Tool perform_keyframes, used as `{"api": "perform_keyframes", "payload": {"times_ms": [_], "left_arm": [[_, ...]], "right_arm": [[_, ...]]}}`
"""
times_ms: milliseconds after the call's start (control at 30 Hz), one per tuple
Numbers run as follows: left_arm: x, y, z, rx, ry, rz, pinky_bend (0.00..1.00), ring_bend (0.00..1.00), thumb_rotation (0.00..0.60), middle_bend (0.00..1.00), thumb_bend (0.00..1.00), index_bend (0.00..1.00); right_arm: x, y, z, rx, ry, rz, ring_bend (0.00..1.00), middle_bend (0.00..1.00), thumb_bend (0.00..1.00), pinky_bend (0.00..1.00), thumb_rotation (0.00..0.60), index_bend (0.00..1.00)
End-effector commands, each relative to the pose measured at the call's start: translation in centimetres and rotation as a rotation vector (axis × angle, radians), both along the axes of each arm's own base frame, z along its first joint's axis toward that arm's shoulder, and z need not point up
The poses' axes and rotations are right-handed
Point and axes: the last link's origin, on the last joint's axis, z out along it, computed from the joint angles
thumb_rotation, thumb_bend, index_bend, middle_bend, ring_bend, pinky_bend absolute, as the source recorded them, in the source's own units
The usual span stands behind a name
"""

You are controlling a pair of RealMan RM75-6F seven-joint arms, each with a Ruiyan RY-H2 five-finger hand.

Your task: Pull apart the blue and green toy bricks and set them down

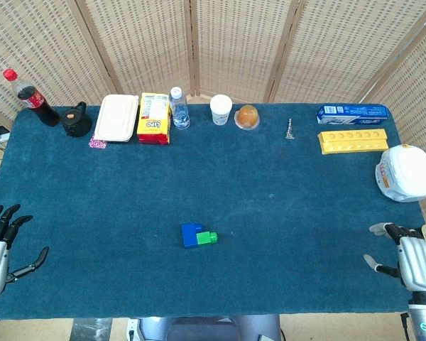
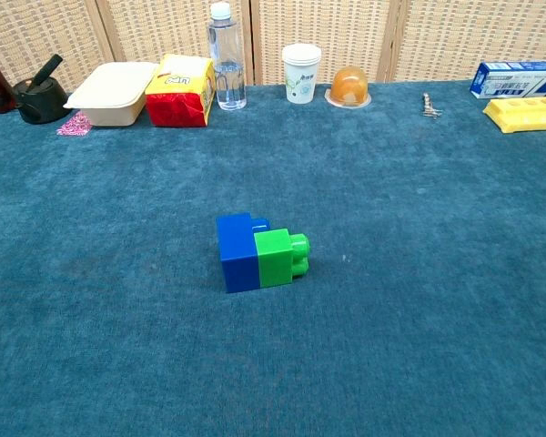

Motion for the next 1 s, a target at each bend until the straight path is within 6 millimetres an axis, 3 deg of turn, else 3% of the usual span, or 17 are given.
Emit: {"api": "perform_keyframes", "payload": {"times_ms": [33, 733, 1000], "left_arm": [[0.0, 0.0, 0.0, -0.001, 0.000, 0.001, 0.11, 0.02, 0.315, 0.15, 0.30, 0.27], [0.7, 1.1, -0.3, -0.044, 0.020, -0.018, 0.11, 0.03, 0.312, 0.15, 0.30, 0.27], [2.4, 3.2, -2.1, -0.180, 0.066, -0.046, 0.11, 0.04, 0.311, 0.15, 0.23, 0.27]], "right_arm": [[0.0, 0.0, 0.0, 0.001, 0.000, 0.001, 0.43, 0.44, 0.21, 0.38, 0.600, 0.39], [0.0, 0.4, 0.0, -0.008, -0.008, 0.000, 0.43, 0.44, 0.22, 0.38, 0.600, 0.38], [0.2, 0.5, -0.3, 0.004, -0.016, 0.009, 0.43, 0.44, 0.21, 0.38, 0.600, 0.39]]}}
